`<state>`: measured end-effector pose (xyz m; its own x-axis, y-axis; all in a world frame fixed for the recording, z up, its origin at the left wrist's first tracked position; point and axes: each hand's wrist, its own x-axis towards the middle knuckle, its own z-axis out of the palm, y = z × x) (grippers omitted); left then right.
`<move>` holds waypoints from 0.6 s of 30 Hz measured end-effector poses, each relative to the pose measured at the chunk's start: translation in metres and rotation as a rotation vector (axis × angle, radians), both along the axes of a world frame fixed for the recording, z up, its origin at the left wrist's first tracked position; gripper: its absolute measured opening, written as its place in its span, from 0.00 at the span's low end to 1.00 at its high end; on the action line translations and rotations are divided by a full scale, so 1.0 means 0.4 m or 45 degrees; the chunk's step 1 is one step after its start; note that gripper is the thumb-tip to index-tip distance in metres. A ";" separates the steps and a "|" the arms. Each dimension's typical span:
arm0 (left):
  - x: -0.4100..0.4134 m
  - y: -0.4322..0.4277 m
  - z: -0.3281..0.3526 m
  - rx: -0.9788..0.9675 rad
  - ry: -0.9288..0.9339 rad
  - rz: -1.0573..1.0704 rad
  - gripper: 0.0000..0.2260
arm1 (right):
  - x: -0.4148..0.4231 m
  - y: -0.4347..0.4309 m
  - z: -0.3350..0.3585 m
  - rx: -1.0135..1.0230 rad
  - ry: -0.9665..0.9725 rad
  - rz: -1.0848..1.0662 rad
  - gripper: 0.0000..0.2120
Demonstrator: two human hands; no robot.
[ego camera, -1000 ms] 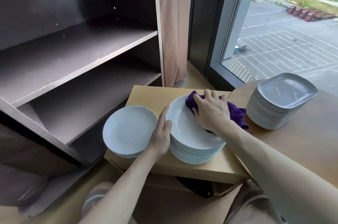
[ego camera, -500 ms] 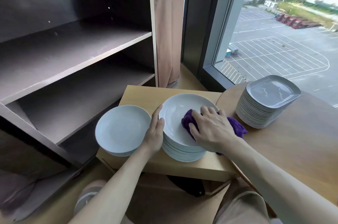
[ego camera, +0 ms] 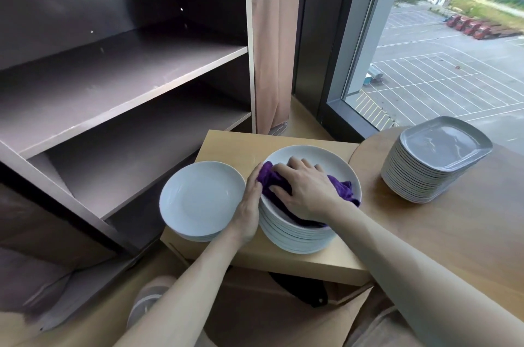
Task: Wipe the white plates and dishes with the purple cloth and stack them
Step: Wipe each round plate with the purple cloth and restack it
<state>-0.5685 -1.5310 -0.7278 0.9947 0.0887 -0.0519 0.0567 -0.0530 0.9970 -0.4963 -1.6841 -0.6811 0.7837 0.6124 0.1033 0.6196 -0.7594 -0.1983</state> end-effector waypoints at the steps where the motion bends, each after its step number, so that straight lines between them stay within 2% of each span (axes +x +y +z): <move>1: 0.000 0.004 0.004 -0.006 -0.007 -0.025 0.23 | 0.013 0.005 -0.003 -0.007 -0.025 -0.015 0.17; 5: -0.004 0.034 0.019 0.094 0.056 -0.092 0.25 | 0.063 0.004 -0.007 -0.068 -0.106 -0.121 0.17; 10: -0.010 0.055 0.038 0.344 0.109 -0.167 0.23 | 0.094 -0.034 0.008 -0.235 -0.178 -0.274 0.17; 14: -0.008 0.065 0.045 0.480 0.157 -0.219 0.25 | 0.089 -0.090 0.024 -0.219 -0.065 -0.385 0.15; 18: -0.005 0.073 0.041 0.447 0.146 -0.247 0.24 | 0.061 -0.136 0.051 -0.196 0.075 -0.353 0.12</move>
<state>-0.5705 -1.5018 -0.7112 0.9843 -0.0675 -0.1634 0.1220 -0.4093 0.9042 -0.4720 -1.7387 -0.6605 0.9247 0.3800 -0.0247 0.3761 -0.9215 -0.0972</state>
